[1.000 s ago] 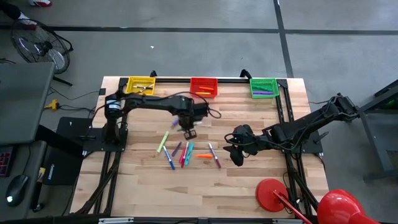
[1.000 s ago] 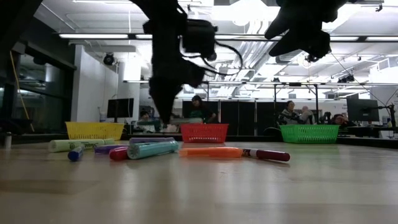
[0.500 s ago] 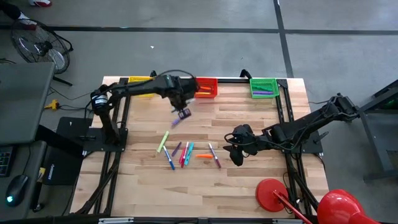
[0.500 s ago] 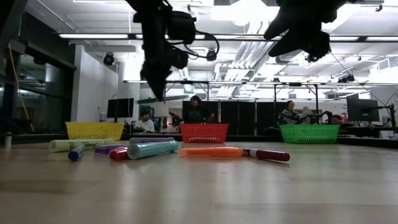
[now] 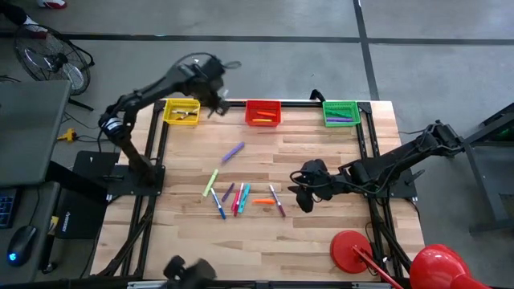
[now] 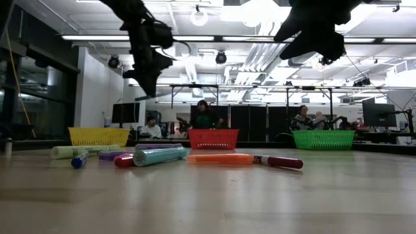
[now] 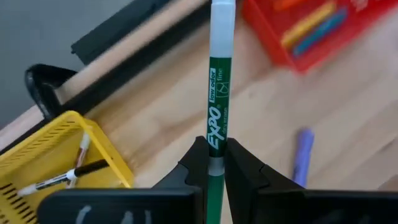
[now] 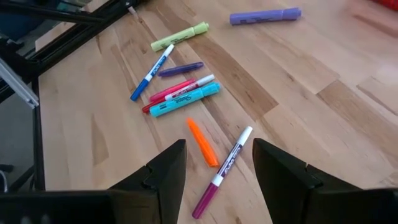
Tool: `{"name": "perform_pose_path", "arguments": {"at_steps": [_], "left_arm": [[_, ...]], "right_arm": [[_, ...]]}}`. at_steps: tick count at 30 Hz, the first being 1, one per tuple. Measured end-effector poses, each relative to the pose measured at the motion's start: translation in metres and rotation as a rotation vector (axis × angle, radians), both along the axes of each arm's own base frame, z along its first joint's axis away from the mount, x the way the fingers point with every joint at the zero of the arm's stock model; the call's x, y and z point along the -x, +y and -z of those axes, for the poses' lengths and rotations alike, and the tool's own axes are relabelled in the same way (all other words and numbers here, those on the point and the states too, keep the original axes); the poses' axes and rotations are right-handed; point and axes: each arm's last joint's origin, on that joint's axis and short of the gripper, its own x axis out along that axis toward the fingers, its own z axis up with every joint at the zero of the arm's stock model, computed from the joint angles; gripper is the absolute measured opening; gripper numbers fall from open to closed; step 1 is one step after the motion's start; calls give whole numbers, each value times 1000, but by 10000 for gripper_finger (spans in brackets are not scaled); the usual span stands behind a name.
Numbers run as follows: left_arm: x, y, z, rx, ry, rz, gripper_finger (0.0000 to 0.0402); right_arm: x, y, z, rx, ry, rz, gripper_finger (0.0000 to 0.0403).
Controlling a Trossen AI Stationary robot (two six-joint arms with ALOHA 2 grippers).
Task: Pick & Place Markers
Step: Put the green marker into the yellow bin
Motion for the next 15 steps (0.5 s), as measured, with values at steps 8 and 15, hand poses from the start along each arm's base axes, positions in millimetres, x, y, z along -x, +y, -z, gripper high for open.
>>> {"name": "perform_pose_path", "arguments": {"at_steps": [8, 15], "left_arm": [[41, 32, -23, -49, -198, -229, 23], [64, 51, -19, -44, -304, -484, 23]], "right_arm": [[1, -2, 1, 40, 5, 39, 173], [1, -4, 1, 64, -7, 87, 173]]}}
